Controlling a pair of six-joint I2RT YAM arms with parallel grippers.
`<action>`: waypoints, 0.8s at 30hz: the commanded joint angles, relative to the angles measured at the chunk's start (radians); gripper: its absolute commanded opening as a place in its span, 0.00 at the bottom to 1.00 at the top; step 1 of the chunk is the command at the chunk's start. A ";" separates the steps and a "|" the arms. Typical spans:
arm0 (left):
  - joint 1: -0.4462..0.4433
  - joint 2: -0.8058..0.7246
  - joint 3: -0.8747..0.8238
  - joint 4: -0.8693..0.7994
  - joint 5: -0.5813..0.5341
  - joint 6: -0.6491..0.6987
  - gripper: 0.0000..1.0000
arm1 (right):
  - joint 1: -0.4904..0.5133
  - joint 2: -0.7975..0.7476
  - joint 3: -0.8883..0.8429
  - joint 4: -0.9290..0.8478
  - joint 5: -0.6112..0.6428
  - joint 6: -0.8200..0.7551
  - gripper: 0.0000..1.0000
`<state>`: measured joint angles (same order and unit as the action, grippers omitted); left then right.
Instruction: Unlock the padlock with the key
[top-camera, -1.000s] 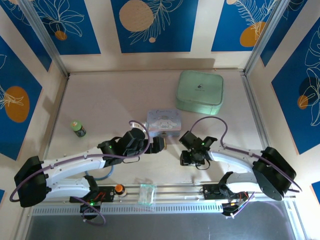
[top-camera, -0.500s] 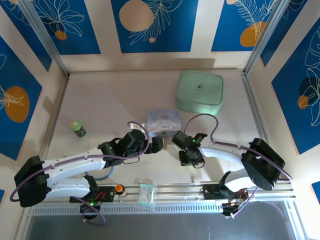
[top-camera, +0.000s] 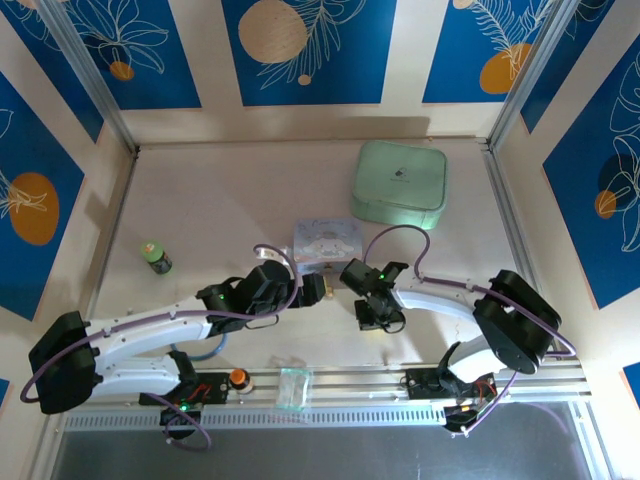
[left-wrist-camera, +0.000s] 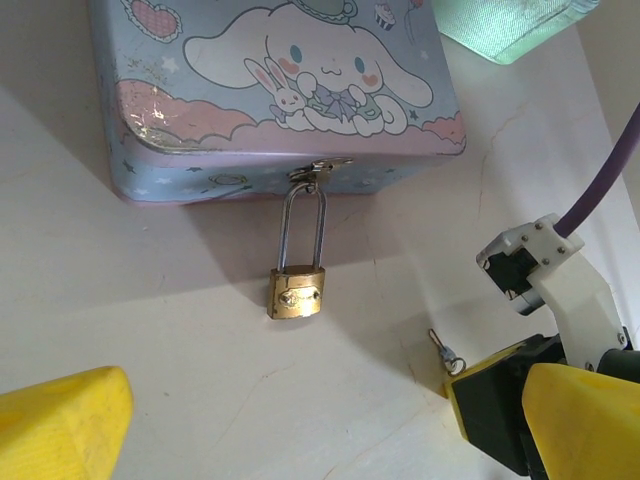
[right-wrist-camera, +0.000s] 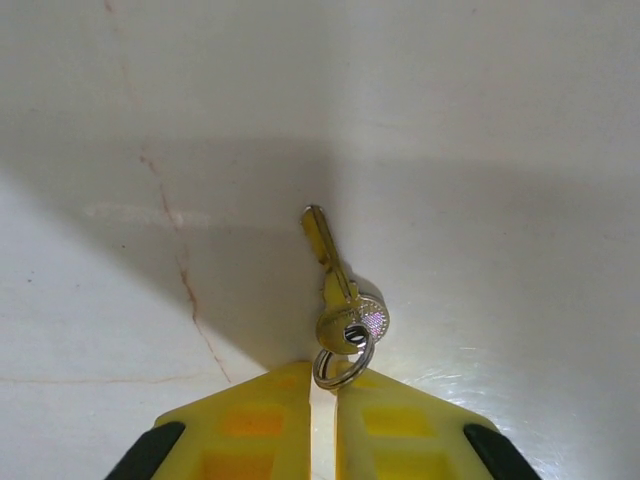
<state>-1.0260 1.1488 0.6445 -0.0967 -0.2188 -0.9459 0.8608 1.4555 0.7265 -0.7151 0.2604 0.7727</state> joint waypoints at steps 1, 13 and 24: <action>-0.009 0.013 -0.009 0.004 -0.023 -0.016 0.99 | -0.017 0.028 -0.045 0.200 -0.081 -0.025 0.08; -0.009 0.039 0.004 0.021 -0.024 -0.018 0.99 | -0.095 -0.161 -0.027 0.060 -0.078 -0.044 0.42; -0.011 0.036 0.007 0.018 -0.031 -0.031 0.99 | -0.223 -0.103 0.027 0.062 -0.144 -0.174 0.41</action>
<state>-1.0264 1.1877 0.6437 -0.0898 -0.2226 -0.9642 0.6392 1.3281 0.7307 -0.6430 0.1543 0.6426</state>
